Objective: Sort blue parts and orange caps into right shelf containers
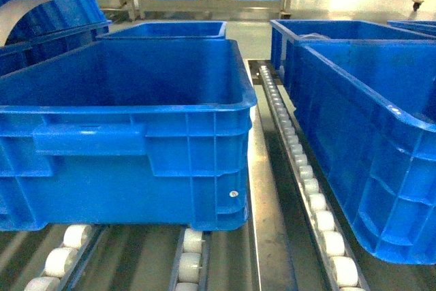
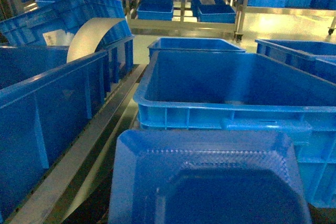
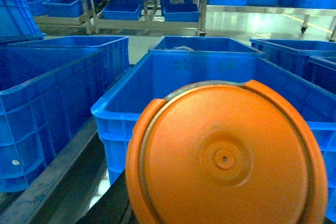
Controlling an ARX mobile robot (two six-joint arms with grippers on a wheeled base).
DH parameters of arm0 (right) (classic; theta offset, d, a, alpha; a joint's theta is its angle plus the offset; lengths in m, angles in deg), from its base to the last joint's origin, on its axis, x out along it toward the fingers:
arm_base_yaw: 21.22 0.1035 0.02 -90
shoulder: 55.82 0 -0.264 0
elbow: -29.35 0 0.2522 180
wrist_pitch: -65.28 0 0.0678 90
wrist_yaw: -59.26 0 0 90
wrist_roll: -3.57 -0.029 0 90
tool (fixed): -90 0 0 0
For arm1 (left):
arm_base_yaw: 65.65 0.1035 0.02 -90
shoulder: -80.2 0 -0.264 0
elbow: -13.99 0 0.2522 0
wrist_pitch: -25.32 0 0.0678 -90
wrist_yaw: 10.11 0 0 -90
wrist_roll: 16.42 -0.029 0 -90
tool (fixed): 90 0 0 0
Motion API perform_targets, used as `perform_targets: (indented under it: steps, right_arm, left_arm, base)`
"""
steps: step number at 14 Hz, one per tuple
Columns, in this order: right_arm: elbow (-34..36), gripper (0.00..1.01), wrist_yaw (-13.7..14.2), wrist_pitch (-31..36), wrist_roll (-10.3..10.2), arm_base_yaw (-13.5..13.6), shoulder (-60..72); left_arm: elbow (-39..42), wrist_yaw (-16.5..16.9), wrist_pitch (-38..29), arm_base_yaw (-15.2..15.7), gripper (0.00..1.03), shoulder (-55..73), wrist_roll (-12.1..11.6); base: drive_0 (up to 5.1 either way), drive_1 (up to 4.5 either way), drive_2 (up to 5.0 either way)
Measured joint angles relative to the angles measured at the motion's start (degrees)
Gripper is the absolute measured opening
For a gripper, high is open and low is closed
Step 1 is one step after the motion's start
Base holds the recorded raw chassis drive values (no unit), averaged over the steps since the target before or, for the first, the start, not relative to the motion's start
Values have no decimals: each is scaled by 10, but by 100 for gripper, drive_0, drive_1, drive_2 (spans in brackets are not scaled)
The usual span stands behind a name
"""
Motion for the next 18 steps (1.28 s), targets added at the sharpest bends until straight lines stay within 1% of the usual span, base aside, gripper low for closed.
perform_targets:
  steps: [4, 5, 6, 7, 8, 9, 10, 11, 12, 13, 14, 15, 16, 17, 18]
  right_arm:
    - [0, 42, 0, 0, 0, 0, 0]
    - [0, 42, 8, 5, 2, 2, 0]
    - [0, 42, 116, 75, 20, 58, 7]
    - [-1, 42, 156, 85, 26, 85, 16]
    - [-9, 42, 155, 90, 21, 86, 47]
    - [-32, 42, 120, 149, 13, 69, 96]
    - [-80, 42, 74, 238, 5, 32, 195]
    - [-118, 42, 49, 319, 3, 6, 298]
    - [-157, 42, 40, 371, 0, -8, 409]
    - [-208, 42, 38, 388, 1, -17, 518]
    - [-264, 42, 45, 393, 7, -24, 620]
    - [-307, 42, 62, 407, 14, -29, 693]
    - [-358, 42, 77, 399, 17, -36, 762]
    - [-400, 42, 87, 389, 20, -38, 819]
    - [-428, 44, 92, 375, 23, -39, 860]
  left_arm:
    - [0, 0, 0, 0, 43, 0, 0]
    - [0, 0, 0, 0, 43, 0, 0]
    - [0, -85, -49, -40, 43, 5, 0]
    - [0, -126, -88, -73, 43, 20, 0]
    - [-5, -130, -148, -73, 43, 89, -1]
    - [-20, -114, -236, -70, 43, 183, -2]
    - [-61, -80, -340, -62, 43, 302, 0]
    - [-112, -58, -433, -50, 43, 422, 5]
    - [-172, -45, -498, -46, 43, 544, 18]
    - [-243, -33, -509, -47, 43, 661, 30]
    - [-308, -34, -490, -56, 43, 763, 36]
    - [-369, -34, -463, -68, 43, 844, 45]
    - [-443, -30, -432, -80, 43, 922, 61]
    - [-515, -33, -406, -85, 56, 980, 70]
    - [-570, -40, -394, -87, 69, 1020, 77]
  base:
    - [0, 0, 0]
    - [0, 0, 0]
    - [0, 0, 0]
    - [0, 0, 0]
    - [0, 0, 0]
    - [0, 0, 0]
    - [0, 0, 0]
    - [0, 0, 0]
    - [0, 0, 0]
    - [0, 0, 0]
    - [0, 0, 0]
    - [0, 0, 0]
    - [0, 0, 0]
    - [0, 0, 0]
    - [0, 0, 0]
